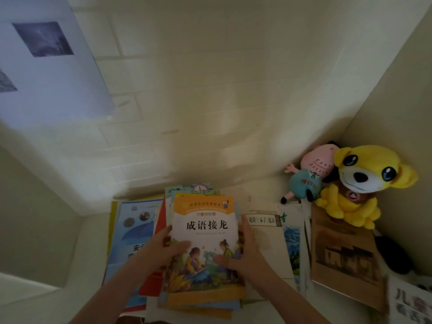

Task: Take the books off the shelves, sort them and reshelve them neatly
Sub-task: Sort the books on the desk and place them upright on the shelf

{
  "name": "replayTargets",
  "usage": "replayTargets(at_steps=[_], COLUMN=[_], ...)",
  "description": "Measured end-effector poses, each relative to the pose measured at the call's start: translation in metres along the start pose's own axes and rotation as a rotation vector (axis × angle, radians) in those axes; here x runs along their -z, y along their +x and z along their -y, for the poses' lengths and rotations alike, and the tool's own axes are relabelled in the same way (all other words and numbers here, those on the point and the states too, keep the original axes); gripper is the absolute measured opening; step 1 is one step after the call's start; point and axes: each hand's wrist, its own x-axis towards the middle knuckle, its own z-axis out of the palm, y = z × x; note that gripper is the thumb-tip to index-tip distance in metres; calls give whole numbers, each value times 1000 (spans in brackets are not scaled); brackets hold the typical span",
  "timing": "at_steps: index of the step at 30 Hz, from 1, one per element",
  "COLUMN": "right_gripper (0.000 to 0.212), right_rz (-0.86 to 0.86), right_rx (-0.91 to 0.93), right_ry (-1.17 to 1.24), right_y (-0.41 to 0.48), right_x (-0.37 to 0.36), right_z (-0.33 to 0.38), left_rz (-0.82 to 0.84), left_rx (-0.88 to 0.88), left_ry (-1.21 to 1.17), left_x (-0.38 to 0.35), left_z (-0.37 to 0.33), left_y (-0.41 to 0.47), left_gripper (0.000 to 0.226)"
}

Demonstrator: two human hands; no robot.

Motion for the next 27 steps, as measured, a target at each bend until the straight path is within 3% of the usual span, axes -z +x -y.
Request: replayTargets(at_steps=[3,6,10,17,23,27], right_gripper=[127,138,123,120,117,117], right_rz=[10,-8,-20,20,22,39], right_rx=[18,83,155,158,195,221], right_ry=[9,9,38,9,-84,-67], right_y=[-3,-9,-10,-4,13,11], right_x=[-4,-6,-4,0,-3,-5], right_z=[-1,-6,-8,4,26,29], left_rz=[-15,-135,-154,-285,-181,-201], left_rx=[-4,-17,-129,-213,-225,-201], left_ry=[-70,31,-26,23,-176,-213], left_x=[-4,-12,-22,-28,-16,-13], left_z=[2,4,0,-6,-15,-20], left_y=[-2,-1,-2,-6,-2,0], left_gripper=[56,67,60,65,65,69])
